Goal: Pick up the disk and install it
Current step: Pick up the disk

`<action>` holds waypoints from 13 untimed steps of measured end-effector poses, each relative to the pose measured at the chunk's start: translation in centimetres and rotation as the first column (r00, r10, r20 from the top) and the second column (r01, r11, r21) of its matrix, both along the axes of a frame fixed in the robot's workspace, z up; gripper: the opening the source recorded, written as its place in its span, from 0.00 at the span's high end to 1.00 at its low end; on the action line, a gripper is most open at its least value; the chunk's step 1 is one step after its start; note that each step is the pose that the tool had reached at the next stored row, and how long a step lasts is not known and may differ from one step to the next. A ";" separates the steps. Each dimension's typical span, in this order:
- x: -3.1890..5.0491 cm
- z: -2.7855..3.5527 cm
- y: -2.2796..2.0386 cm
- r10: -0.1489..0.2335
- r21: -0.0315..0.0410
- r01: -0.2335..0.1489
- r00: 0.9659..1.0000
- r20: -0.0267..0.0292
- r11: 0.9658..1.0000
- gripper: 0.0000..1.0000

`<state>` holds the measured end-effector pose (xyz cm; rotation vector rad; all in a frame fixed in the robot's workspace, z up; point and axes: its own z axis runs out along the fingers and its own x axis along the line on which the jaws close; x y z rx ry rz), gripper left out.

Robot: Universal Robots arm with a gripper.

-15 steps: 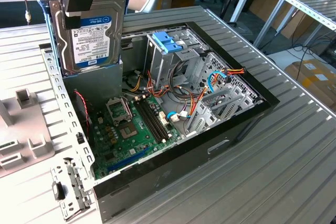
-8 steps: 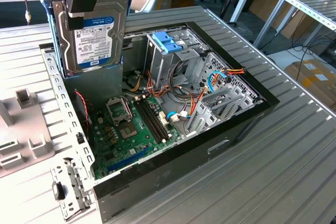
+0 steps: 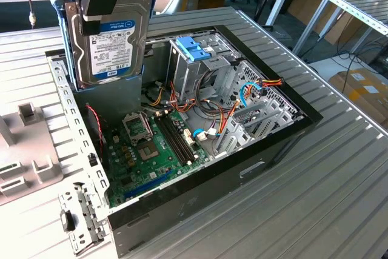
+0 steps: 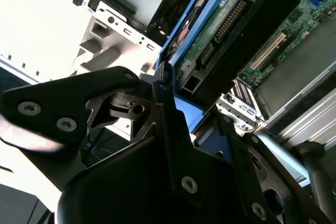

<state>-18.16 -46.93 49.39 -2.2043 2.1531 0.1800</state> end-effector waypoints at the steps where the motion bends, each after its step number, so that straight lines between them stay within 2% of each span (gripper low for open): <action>1: 0.03 0.00 -0.02 0.000 0.000 0.000 1.000 0.000 1.000 0.63; 13: 0.60 -0.02 -0.36 0.000 0.000 0.000 1.000 0.000 1.000 0.63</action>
